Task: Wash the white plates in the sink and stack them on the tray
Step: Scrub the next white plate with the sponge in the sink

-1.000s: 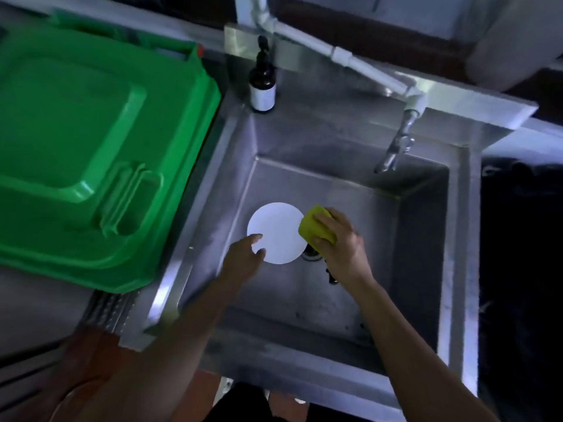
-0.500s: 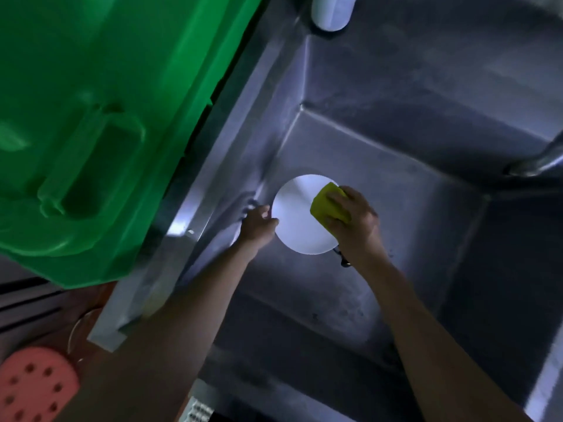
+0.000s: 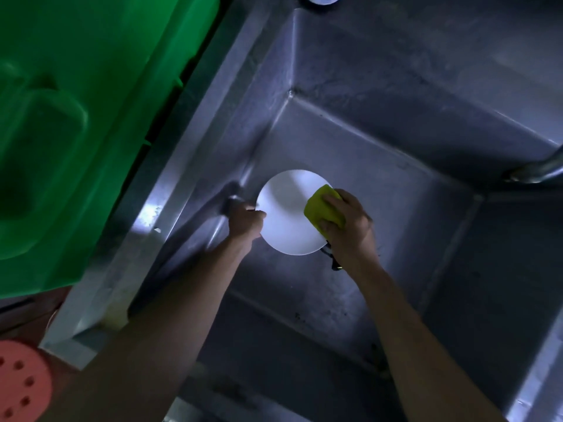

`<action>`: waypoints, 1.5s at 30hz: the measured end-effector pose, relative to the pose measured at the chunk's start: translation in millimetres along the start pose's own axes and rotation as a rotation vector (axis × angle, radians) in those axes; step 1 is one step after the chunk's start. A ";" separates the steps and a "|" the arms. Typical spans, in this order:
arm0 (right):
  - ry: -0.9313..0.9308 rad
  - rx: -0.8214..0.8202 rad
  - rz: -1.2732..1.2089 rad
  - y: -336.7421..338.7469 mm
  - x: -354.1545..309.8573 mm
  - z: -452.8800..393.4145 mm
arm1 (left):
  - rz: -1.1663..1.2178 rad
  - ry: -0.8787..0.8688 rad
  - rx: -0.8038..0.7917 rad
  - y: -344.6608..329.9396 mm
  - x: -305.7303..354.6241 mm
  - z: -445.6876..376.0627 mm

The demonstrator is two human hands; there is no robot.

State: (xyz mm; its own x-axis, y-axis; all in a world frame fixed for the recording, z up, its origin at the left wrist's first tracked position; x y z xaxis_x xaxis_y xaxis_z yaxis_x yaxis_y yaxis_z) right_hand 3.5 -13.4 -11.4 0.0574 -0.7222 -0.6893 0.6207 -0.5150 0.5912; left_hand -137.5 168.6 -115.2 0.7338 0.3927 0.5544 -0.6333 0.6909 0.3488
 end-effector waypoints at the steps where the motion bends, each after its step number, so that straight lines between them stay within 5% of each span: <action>1: -0.009 -0.001 -0.020 1.2 1.2 3.5 | 0.009 0.012 0.012 1.5 -0.1 4.4; 17: 0.025 0.073 -0.141 19.2 13.5 81.1 | 0.192 0.086 -0.227 -26.5 4.4 64.1; 27: 0.068 0.166 -0.207 59.2 -21.5 118.7 | 0.191 -0.040 -0.386 -9.6 24.3 141.6; 31: 0.063 0.140 -0.139 69.6 -49.0 135.3 | 0.207 -0.119 -0.498 5.1 44.1 195.4; 36: 0.281 0.119 0.005 73.4 -88.4 159.9 | 0.210 -0.214 -0.565 16.7 62.4 239.5; 45: 0.448 0.275 0.315 96.3 -108.8 206.3 | 0.292 -0.299 -0.703 31.1 83.4 285.1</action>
State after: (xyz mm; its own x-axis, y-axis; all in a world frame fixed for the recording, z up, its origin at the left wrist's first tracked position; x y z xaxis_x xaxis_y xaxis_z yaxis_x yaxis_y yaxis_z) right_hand -104.2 -79.6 207.0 0.5659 -0.6255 -0.5371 0.2988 -0.4516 0.8407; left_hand -166.1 49.9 157.3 0.4030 0.5060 0.7626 -0.4140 0.8439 -0.3412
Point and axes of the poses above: each hand's wrist, its own z-axis away from the middle knuckle, its own y-axis out of the back of the hand, x = y × z, the point moved 5 cm from there along -z, towards the middle knuckle, and after that the axes turned 5 degrees about -y, right-handed, at the moved point
